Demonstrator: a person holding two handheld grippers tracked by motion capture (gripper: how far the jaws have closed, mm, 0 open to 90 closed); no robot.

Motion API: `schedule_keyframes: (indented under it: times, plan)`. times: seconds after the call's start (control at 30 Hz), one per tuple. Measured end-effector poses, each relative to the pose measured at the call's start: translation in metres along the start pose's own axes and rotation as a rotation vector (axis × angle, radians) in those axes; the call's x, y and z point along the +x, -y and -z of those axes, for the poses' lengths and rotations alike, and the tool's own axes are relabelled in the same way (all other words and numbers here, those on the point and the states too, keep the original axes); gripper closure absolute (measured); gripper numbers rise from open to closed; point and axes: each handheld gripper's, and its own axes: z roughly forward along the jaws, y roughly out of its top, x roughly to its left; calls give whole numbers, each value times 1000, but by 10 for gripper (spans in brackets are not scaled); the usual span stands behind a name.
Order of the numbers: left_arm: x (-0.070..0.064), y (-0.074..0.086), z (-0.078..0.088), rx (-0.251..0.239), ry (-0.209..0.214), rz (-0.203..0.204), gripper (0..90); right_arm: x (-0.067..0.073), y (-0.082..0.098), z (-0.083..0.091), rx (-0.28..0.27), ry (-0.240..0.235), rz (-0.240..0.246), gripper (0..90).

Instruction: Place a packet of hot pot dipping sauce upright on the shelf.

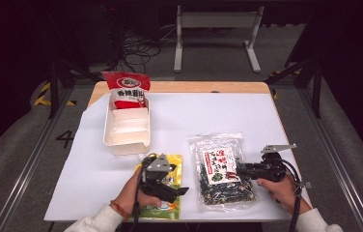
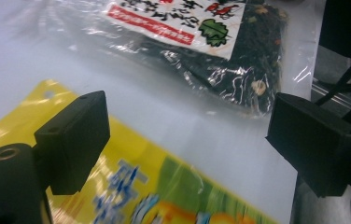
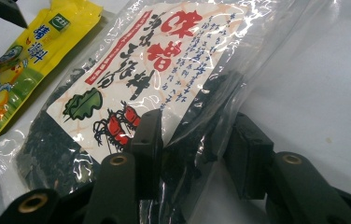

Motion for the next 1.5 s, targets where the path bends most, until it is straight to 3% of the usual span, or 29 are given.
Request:
schedule_keyframes:
  times: [0.07,0.13,0.23,0.37,0.57,0.73,0.9,1.03,1.07,1.13,1.17,1.23,1.27,1.33,1.37,1.4,1.43,1.5]
  plan:
    - [1,-6,-11,13,-12,3,138,1,0,1,-6,7,12,638]
    - [5,-8,-21,12,10,33,138,1,1,2,-12,7,19,649]
    - [10,-11,-33,38,1,84,137,0,1,2,-18,3,20,660]
    - [12,-14,-37,34,15,126,128,1,2,2,-31,9,40,665]
    - [7,-21,-49,70,21,117,120,5,3,5,-52,20,80,672]
    - [11,-20,-50,72,-5,174,116,12,3,10,-94,23,141,685]
    - [16,-19,-51,70,13,224,95,14,5,11,-124,17,177,685]
    - [19,-20,-52,19,53,251,122,13,7,13,-168,-12,206,688]
    - [19,-20,-51,8,65,240,155,14,6,13,-184,-30,216,690]
    - [16,-22,-48,-45,48,212,177,14,6,14,-193,-38,222,692]
    - [16,-23,-47,-72,76,203,196,16,5,14,-199,-46,232,696]
    - [13,-26,-44,-103,61,183,216,17,5,15,-208,-53,240,699]
    - [14,-27,-42,-129,76,177,241,18,5,15,-215,-55,247,702]
    - [14,-28,-37,-176,78,173,321,21,4,17,-233,-74,256,705]
    - [16,-30,-31,-235,118,174,392,24,3,19,-243,-75,272,704]
    - [16,-30,-31,-235,118,174,437,24,3,19,-243,-75,272,704]
    - [14,-31,-25,-277,112,155,437,25,2,20,-249,-82,275,704]
    - [11,-33,-17,-326,122,129,558,31,0,20,-253,-82,287,691]
